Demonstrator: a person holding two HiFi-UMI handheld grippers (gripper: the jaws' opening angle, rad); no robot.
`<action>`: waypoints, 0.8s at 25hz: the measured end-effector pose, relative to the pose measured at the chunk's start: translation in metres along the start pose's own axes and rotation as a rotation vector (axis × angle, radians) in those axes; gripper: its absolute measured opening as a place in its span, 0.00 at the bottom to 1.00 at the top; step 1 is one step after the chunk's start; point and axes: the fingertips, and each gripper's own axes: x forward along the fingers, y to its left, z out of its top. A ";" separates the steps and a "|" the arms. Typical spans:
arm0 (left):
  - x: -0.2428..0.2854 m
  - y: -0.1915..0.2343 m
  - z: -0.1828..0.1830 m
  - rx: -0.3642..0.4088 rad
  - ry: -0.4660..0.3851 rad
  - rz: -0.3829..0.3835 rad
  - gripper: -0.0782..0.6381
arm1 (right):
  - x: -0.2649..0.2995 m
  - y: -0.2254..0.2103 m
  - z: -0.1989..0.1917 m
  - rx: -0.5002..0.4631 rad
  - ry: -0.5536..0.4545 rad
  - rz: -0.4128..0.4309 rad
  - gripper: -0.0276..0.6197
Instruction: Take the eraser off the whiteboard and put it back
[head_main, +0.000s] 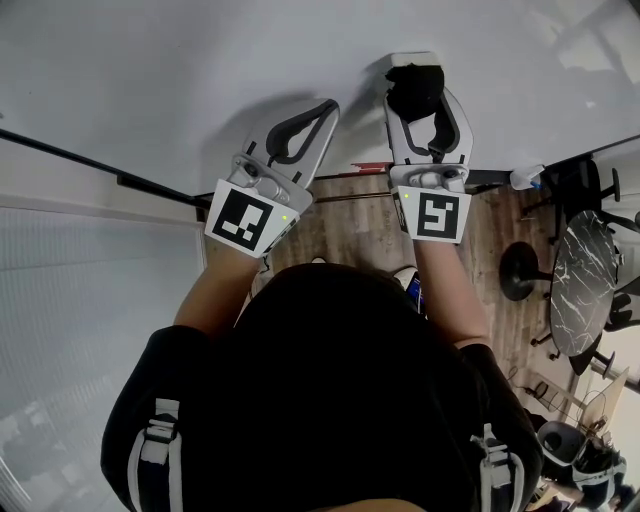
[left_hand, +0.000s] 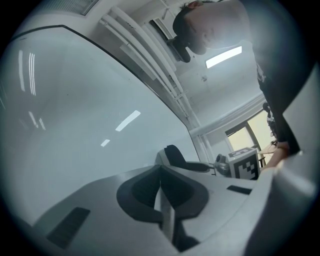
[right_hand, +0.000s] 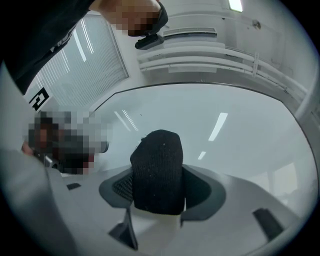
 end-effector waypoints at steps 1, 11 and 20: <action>-0.001 0.000 0.000 0.000 0.001 0.000 0.12 | 0.000 0.001 0.000 0.001 0.002 0.002 0.41; -0.001 -0.008 -0.016 -0.021 0.028 0.001 0.12 | -0.016 0.011 -0.019 0.039 0.100 0.090 0.55; -0.017 -0.024 -0.042 -0.052 0.092 -0.007 0.12 | -0.065 0.028 -0.043 0.169 0.228 0.204 0.51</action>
